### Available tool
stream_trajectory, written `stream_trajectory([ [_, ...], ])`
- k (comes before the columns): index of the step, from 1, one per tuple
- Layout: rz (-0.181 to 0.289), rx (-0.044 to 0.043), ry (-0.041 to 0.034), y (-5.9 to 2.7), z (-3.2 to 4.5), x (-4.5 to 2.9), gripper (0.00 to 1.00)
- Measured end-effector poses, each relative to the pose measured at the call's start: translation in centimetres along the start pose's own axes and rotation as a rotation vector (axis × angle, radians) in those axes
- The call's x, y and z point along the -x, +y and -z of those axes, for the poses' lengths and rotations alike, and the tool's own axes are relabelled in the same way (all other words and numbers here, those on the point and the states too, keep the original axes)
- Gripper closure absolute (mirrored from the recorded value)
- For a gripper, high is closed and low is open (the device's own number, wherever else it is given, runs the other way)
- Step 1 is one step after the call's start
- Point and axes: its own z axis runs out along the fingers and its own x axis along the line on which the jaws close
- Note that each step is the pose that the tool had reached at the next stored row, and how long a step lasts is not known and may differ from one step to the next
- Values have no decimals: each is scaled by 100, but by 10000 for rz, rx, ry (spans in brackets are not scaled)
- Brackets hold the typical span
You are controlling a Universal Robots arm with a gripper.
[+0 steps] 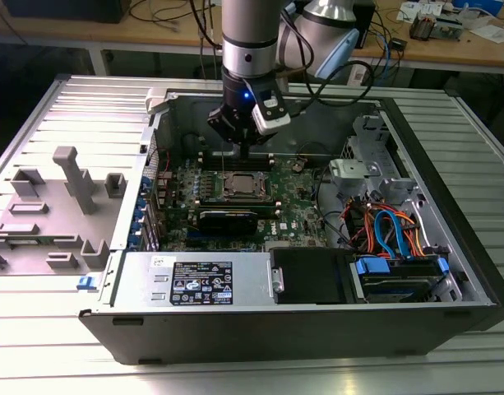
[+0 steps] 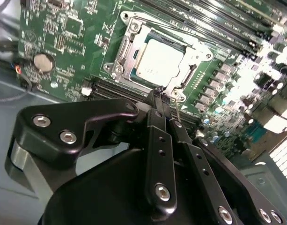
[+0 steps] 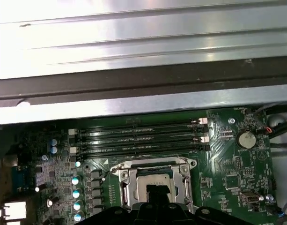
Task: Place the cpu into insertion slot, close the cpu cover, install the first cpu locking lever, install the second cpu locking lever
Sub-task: 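Install the first cpu locking lever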
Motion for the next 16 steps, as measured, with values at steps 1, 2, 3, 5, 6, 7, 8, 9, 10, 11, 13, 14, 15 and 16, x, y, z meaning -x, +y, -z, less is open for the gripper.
stream_trajectory([
  [1, 174, 3, 6, 0, -1, 0, 89],
  [2, 480, 3, 15, 0, -1, 0, 89],
  [3, 637, 1, 20, 0, -2, -4, 89],
  [5, 727, 4, 21, -2, -2, -32, 89],
  [6, 735, 2, 22, -3, -1, -55, 89],
  [7, 739, 2, 22, -5, -1, -91, 89],
  [8, 741, 1, 22, -7, 0, -122, 89],
  [9, 740, 2, 21, -9, 0, -151, 89],
  [10, 742, 1, 21, -11, 1, -182, 89],
  [11, 745, 2, 20, -17, 2, -231, 89],
  [13, 776, 1, 20, -27, 3, -310, 89],
  [14, 784, 2, 20, -32, 4, -334, 89],
  [15, 788, 2, 19, -36, 4, -352, 89],
  [16, 794, 3, 19, -41, 4, -373, 89],
])
